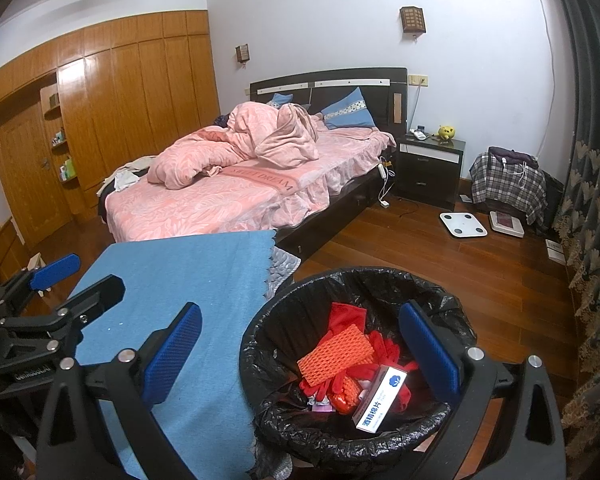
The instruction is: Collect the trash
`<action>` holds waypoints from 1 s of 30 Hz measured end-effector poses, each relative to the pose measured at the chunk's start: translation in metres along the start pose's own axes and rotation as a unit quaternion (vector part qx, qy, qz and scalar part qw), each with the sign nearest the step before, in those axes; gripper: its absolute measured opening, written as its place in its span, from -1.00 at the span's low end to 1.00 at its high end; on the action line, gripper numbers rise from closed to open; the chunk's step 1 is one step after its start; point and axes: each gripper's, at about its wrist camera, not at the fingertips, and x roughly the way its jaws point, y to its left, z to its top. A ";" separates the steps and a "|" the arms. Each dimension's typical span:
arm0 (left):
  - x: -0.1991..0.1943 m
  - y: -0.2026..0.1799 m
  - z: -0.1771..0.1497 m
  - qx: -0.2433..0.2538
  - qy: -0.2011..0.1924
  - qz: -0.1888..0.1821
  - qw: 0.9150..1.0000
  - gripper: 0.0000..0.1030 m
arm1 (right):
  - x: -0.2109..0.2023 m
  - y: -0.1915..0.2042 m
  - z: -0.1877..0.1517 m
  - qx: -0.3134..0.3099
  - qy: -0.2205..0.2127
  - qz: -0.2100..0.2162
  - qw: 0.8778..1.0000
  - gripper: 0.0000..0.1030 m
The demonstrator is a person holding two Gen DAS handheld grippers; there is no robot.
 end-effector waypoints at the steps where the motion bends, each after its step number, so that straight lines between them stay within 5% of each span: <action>1: -0.001 0.000 0.000 0.000 0.000 0.000 1.000 0.82 | 0.000 0.000 0.000 0.000 0.000 0.000 1.000 0.88; 30: -0.001 0.001 0.002 0.001 0.002 0.001 1.000 0.82 | 0.000 0.001 0.001 0.000 0.001 0.000 1.000 0.88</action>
